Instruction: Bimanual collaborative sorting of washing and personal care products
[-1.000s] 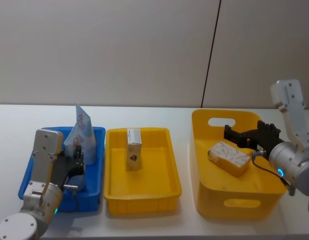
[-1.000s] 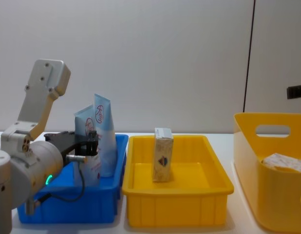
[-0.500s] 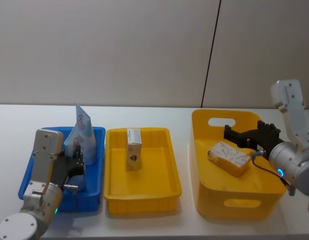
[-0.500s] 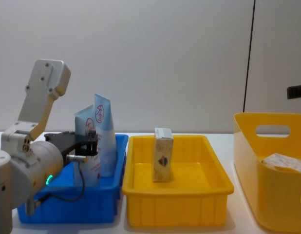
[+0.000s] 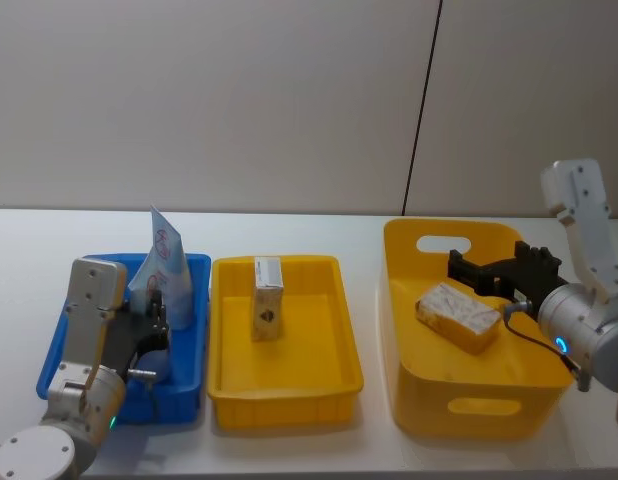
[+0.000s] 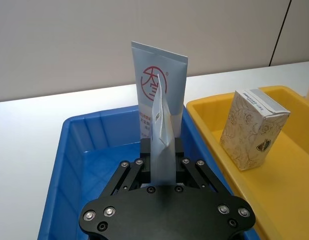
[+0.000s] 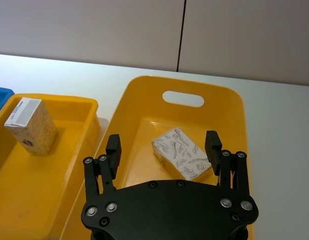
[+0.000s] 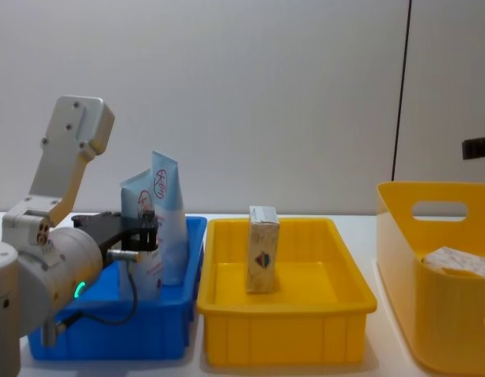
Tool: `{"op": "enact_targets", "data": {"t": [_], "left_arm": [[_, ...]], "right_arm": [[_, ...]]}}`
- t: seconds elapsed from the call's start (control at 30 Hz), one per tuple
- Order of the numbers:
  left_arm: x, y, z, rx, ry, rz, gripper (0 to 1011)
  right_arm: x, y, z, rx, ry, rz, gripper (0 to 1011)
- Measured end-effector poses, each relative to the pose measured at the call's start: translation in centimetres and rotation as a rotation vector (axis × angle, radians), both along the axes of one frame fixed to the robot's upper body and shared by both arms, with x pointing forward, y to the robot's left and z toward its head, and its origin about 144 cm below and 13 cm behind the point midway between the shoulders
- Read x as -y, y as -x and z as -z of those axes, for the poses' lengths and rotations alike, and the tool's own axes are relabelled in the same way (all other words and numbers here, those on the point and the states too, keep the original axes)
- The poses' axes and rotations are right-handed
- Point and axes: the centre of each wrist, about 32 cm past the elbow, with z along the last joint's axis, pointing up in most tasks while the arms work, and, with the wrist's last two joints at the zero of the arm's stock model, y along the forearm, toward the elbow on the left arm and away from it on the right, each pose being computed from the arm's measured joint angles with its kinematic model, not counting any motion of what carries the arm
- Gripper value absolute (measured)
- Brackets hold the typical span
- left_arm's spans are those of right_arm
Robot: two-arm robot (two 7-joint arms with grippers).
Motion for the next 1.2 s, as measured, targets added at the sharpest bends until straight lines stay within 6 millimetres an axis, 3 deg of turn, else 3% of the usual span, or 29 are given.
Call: {"op": "enact_targets", "data": {"t": [0.3, 0.6, 0.9, 1.2], "left_arm": [[0.1, 0.1, -0.8, 0.020, -0.017, -0.005, 218], [0.2, -0.1, -3.4, 0.089, -0.030, 0.008, 218], [0.3, -1.7, -7.0, 0.200, -0.050, 0.097, 219], [1.1, -3.6, -9.4, 0.256, -0.073, 0.180, 219]], "right_arm": [[0.0, 0.0, 0.0, 0.000, 0.000, 0.000, 1004], [0.0, 0.0, 0.0, 0.000, 0.000, 0.000, 1004], [0.0, -0.2, 0.0, 0.010, 0.005, -0.018, 1004], [0.1, -0.9, -0.4, 0.056, 0.019, -0.099, 1004]]}}
